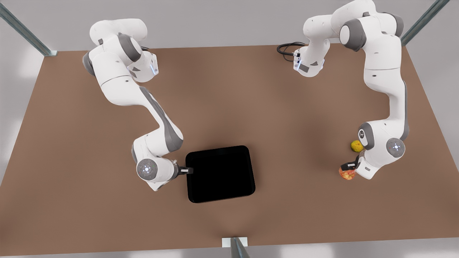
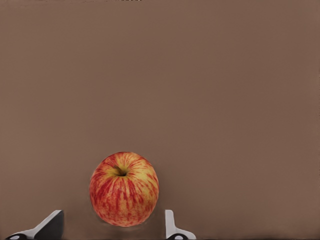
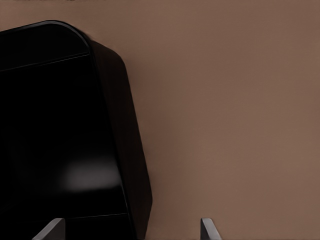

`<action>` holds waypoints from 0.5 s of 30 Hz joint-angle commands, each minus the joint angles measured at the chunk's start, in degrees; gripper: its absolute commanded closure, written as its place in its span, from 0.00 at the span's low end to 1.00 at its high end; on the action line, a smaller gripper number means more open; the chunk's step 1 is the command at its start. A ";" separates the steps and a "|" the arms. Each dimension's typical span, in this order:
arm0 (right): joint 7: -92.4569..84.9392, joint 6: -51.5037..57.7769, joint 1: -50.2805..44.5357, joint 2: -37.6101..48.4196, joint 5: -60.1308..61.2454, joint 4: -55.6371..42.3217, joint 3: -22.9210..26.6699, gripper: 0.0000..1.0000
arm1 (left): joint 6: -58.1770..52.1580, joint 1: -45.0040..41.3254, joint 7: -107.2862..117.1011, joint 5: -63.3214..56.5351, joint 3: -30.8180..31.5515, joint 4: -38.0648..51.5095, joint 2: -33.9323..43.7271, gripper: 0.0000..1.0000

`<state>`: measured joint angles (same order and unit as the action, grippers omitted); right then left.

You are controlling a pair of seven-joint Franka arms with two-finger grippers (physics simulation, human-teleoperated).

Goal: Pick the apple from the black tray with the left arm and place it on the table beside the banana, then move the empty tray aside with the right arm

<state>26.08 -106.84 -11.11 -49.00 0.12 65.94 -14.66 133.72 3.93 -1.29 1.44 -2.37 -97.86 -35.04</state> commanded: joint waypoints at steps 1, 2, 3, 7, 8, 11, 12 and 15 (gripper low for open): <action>11.89 -5.31 -0.49 -0.66 0.14 -0.02 -0.28 0.00 | 0.48 -0.15 -24.81 -0.12 -0.01 0.13 0.24 0.00; 11.63 -5.31 -0.93 -0.75 0.23 -0.02 -0.45 0.00 | 0.40 -0.15 -24.63 -0.12 -0.01 0.13 0.24 0.00; 11.37 -5.31 -1.63 -0.84 0.14 0.07 -0.45 0.00 | -2.23 -0.86 -20.43 -0.12 0.08 0.30 3.04 0.00; 5.04 -6.89 -1.98 -3.12 -0.21 0.16 -0.37 0.00 | -35.55 -3.32 -6.89 0.06 1.66 22.54 11.66 0.00; 4.43 -7.06 -1.90 -3.39 -0.21 0.16 -0.28 0.00 | -36.51 -5.77 2.08 -0.20 2.28 22.63 13.42 0.00; 3.28 -10.58 -1.98 -5.14 -0.30 0.16 -0.10 0.00 | -36.96 -6.75 3.31 -1.09 2.37 11.64 23.36 0.00; 3.28 -11.81 -1.98 -5.76 -0.30 0.16 -0.10 0.00 | -36.78 -6.13 3.05 -1.00 2.02 12.43 22.12 0.00; 2.14 -13.22 -2.16 -6.99 -0.30 -0.02 -0.19 0.00 | -36.25 -4.81 3.23 -0.38 1.84 15.33 19.31 0.00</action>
<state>28.91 -116.66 -13.25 -55.91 -0.18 66.04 -14.83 102.96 -0.83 -3.18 1.01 -0.45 -83.01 -15.35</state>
